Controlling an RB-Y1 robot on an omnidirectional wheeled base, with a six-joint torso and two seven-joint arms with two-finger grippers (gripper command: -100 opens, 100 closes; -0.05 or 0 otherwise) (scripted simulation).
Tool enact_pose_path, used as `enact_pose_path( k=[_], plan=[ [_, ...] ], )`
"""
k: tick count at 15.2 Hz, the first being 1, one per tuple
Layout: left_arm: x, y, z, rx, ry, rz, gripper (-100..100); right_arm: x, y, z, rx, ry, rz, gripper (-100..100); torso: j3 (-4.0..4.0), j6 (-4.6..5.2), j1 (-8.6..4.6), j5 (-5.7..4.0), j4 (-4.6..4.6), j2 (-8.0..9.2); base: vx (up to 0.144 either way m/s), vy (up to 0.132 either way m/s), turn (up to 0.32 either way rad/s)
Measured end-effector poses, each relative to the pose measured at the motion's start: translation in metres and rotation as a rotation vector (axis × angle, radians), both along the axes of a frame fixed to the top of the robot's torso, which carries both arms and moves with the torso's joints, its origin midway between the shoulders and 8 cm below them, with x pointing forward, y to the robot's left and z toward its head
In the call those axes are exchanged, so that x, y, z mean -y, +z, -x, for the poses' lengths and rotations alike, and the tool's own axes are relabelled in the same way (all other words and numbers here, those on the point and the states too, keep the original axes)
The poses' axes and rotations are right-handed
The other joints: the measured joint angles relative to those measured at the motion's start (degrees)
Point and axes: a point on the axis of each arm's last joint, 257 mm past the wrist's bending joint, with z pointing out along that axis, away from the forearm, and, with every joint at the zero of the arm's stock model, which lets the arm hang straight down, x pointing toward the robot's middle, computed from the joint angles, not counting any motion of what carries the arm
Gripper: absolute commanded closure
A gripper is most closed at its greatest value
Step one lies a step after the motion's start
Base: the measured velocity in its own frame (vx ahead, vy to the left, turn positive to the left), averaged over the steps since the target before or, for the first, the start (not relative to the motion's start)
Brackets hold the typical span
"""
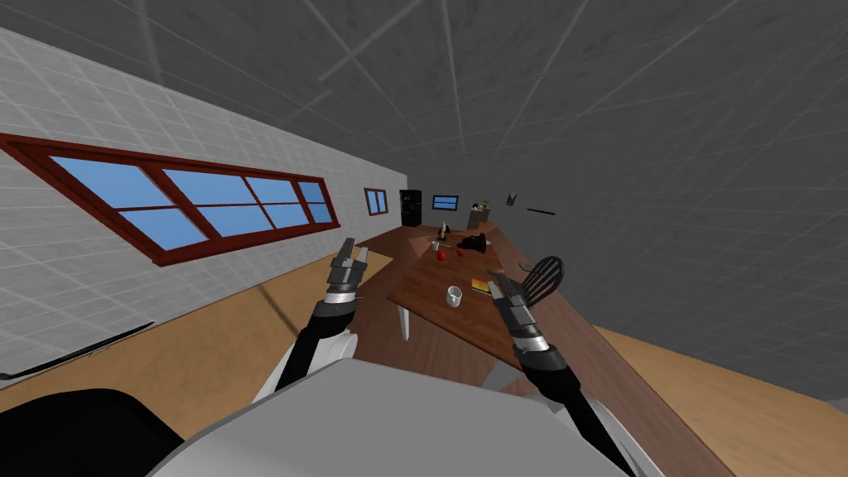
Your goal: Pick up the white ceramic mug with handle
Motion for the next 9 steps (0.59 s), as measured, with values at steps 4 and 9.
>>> enact_pose_path(
  k=[4, 9],
  plan=[
    [0.0, 0.0, 0.0, 0.0, 0.0, 0.0, 0, -0.004, -0.032, -0.003, -0.048, 0.03, 0.11, -100, -0.02, 0.03, 0.01, 0.01, -0.01, -0.03, 0.0, 0.049, 0.224],
    [0.0, 0.0, 0.0, 0.0, 0.0, 0.0, 0, -0.006, -0.071, 0.0, -0.111, 0.067, 0.248, -100, -0.04, 0.01, 0.0, 0.0, -0.02, -0.07, 0.008, 0.037, 0.195]
  ],
)
